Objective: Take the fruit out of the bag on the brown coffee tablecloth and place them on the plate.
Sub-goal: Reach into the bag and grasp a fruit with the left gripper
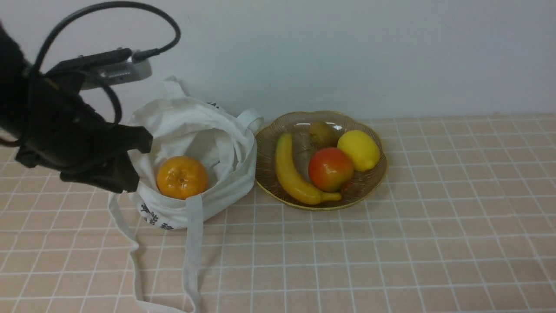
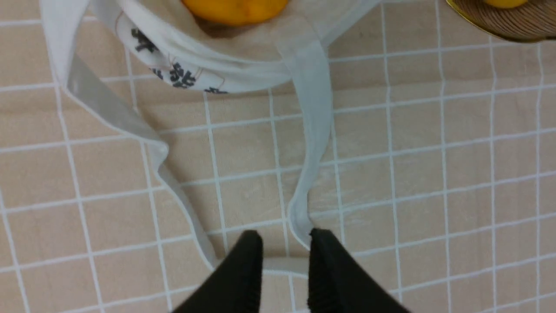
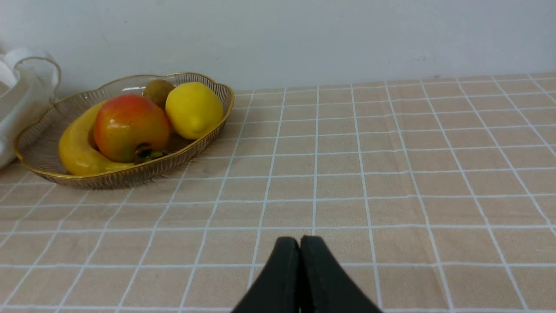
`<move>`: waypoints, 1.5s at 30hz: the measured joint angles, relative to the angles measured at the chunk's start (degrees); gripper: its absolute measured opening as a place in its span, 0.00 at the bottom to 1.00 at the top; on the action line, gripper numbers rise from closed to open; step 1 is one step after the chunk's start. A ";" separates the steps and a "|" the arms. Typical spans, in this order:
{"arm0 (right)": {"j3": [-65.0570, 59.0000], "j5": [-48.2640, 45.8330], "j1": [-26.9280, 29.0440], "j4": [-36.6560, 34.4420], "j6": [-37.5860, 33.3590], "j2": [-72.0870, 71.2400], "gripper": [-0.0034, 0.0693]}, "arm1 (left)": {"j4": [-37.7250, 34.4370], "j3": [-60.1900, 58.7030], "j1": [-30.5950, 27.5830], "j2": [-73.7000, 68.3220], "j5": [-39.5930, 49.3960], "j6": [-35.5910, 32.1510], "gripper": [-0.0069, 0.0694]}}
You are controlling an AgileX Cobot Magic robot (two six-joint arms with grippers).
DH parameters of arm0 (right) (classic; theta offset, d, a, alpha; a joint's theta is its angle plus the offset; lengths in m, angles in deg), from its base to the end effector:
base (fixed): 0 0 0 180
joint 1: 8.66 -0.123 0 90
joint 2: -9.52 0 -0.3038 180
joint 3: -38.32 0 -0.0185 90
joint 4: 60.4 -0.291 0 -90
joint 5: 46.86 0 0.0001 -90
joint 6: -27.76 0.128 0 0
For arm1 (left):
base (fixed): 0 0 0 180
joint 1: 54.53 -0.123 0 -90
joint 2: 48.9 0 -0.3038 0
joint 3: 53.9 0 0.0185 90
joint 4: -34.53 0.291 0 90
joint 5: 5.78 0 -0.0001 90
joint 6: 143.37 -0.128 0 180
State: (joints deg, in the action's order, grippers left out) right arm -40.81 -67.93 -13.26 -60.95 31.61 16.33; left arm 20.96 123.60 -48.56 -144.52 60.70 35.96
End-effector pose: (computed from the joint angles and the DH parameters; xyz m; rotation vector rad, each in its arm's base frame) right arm 0.1093 0.0092 0.1605 -0.0062 1.8691 0.1113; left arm 0.3500 -0.0643 0.2824 0.0723 2.8636 -0.3483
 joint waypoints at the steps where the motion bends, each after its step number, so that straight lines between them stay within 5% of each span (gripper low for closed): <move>1: 0.00 0.00 0.00 0.00 0.00 0.00 0.03 | 0.87 1.26 0.60 -2.26 0.00 0.14 0.34; 9: 0.00 0.00 0.00 0.00 0.00 0.00 0.03 | 10.11 12.53 5.12 -15.47 -1.50 3.71 0.78; 15: 0.00 0.00 0.00 0.00 0.00 0.00 0.03 | 14.97 17.44 6.12 -22.11 -3.85 4.49 0.98; 29: 0.00 0.00 0.00 0.00 0.00 0.00 0.03 | 16.27 18.28 6.25 -30.47 -10.09 7.07 0.98; 38: 0.00 0.00 0.00 0.00 0.00 0.00 0.03 | 16.03 18.46 6.25 -30.88 -10.35 7.75 0.82; 45: 0.00 0.00 0.00 0.00 0.00 0.00 0.03 | 16.03 18.64 6.25 -30.88 -9.73 9.12 0.82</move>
State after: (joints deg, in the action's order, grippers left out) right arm -40.81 -67.93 -13.26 -60.95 31.61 16.33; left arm 36.99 142.24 -42.31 -175.40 50.97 45.08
